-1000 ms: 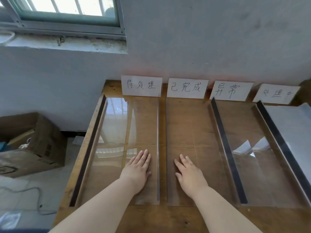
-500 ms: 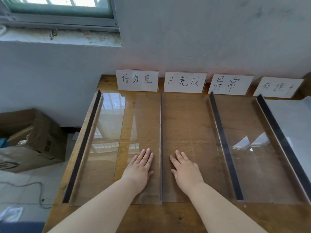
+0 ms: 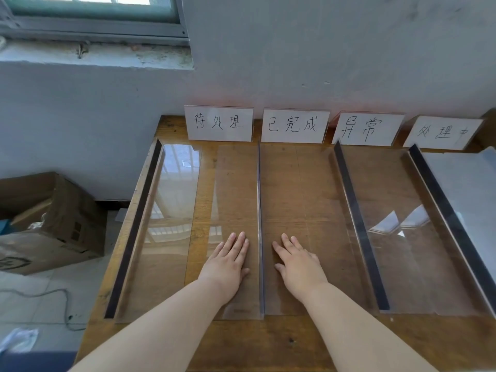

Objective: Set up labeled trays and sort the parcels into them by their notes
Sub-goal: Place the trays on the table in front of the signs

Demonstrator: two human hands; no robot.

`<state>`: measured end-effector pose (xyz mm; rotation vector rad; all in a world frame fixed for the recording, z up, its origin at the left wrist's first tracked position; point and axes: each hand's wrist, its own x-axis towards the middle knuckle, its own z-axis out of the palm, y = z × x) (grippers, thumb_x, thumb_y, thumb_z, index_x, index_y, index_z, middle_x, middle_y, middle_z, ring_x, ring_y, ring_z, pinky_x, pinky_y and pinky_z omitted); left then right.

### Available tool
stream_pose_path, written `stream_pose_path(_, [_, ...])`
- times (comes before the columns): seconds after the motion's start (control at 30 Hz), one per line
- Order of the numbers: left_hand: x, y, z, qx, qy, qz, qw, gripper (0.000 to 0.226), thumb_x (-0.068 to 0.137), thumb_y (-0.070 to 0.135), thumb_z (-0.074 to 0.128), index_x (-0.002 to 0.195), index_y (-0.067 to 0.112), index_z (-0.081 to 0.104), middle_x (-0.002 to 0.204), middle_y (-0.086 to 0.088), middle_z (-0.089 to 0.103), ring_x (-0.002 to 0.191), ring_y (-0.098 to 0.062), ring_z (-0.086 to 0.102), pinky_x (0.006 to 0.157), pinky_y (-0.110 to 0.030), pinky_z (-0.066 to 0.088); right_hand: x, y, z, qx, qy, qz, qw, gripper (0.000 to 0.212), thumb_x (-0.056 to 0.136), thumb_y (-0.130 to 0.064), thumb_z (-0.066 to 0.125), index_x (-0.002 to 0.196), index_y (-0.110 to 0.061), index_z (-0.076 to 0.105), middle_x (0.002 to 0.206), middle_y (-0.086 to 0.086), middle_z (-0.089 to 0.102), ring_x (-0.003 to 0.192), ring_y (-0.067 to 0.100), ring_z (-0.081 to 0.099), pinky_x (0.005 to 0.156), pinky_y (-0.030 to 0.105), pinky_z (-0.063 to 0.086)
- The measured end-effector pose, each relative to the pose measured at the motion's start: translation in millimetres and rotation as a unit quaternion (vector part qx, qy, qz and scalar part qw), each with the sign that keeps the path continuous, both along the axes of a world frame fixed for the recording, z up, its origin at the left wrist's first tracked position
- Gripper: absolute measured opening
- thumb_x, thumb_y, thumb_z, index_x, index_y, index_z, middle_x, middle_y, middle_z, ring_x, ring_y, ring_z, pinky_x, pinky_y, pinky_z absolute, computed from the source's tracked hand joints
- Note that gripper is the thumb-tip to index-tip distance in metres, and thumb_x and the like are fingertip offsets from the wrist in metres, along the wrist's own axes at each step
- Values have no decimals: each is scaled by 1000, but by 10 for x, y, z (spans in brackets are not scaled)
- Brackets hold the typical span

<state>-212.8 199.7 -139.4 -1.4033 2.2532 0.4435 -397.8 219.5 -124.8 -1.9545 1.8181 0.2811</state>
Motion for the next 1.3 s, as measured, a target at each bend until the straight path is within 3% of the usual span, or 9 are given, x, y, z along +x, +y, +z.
stream_pose_path(0.47, [56, -57, 44, -1, 39, 4, 999, 61, 103, 43, 18, 150, 19, -14, 157, 4, -22, 145, -13, -18, 120, -33, -3, 5, 161, 20, -28, -42, -56, 997, 50, 103, -29, 31, 152, -25, 18, 161, -5, 5, 148, 14, 3, 119, 31, 14])
stream_pose_path(0.63, [435, -174, 234, -75, 53, 40, 995, 56, 104, 36, 15, 151, 19, -12, 158, 6, -18, 145, -12, -17, 118, -32, -6, 217, 3, 287, -117, -118, -94, 982, 47, 104, -27, 27, 151, -24, 22, 159, -9, 14, 146, 6, 5, 116, 25, 14])
stream_pose_path(0.8, [1201, -303, 370, -141, 5, 100, 985, 62, 102, 20, 24, 148, 16, -17, 158, 1, -20, 144, -15, -20, 117, -34, -8, 732, -330, 468, -154, -116, -23, 981, 49, 104, -24, 27, 151, -18, 20, 160, -5, 9, 147, 8, 2, 118, 25, 8])
stream_pose_path(0.93, [1707, -196, 386, -151, 26, 150, 977, 68, 98, 18, 32, 152, 18, -10, 158, 1, -21, 145, -18, -20, 118, -34, -5, 1170, -344, 333, -87, -37, 52, 994, 53, 104, -28, 27, 153, -15, 11, 161, 2, -2, 148, 16, -2, 118, 29, 3])
stream_pose_path(1.07, [1950, 2, 299, -68, 125, 170, 975, 66, 98, 24, 40, 154, 16, 6, 159, 1, -20, 147, -17, -13, 117, -28, 5, 1317, -199, 110, -4, 29, 38, 999, 58, 103, -34, 28, 153, -19, 4, 160, 6, -13, 147, 22, -11, 119, 38, 2])
stream_pose_path(1.2, [1955, 54, 214, -52, 147, 148, 977, 59, 101, 26, 36, 153, 14, 14, 159, 3, -18, 147, -18, -13, 111, -22, -1, 1276, -139, 19, 38, 12, -8, 999, 61, 102, -39, 31, 153, -26, 0, 160, 3, -15, 147, 23, -11, 119, 41, 0])
stream_pose_path(1.3, [1850, -26, 189, -37, 140, 146, 979, 58, 101, 26, 34, 154, 15, 10, 160, 5, -15, 146, -19, -15, 117, -27, 7, 1243, -188, 35, 52, 6, -9, 999, 63, 101, -38, 37, 153, -28, 2, 160, 1, -13, 148, 22, -8, 119, 41, 4])
